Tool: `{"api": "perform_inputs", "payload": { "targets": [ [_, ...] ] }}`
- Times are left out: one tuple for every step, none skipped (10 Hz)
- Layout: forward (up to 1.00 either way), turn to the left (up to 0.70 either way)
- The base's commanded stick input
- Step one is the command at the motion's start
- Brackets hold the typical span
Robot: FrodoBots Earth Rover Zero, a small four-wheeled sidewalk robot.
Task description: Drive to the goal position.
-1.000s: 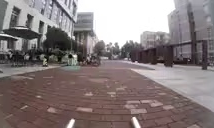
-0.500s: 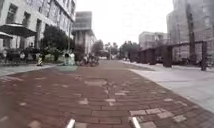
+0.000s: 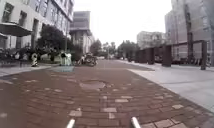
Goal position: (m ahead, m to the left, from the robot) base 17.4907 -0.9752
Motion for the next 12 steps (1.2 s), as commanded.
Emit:
{"api": "perform_inputs", "payload": {
  "targets": [
    [0.70, -0.14],
    [0.70, -0.14],
    [0.70, -0.14],
    [0.70, -0.14],
    [0.70, -0.14],
    [0.70, -0.14],
    [0.70, -0.14],
    [0.70, -0.14],
    [0.70, -0.14],
    [0.70, -0.14],
    [0.70, -0.14],
    [0.70, -0.14]
  ]
}}
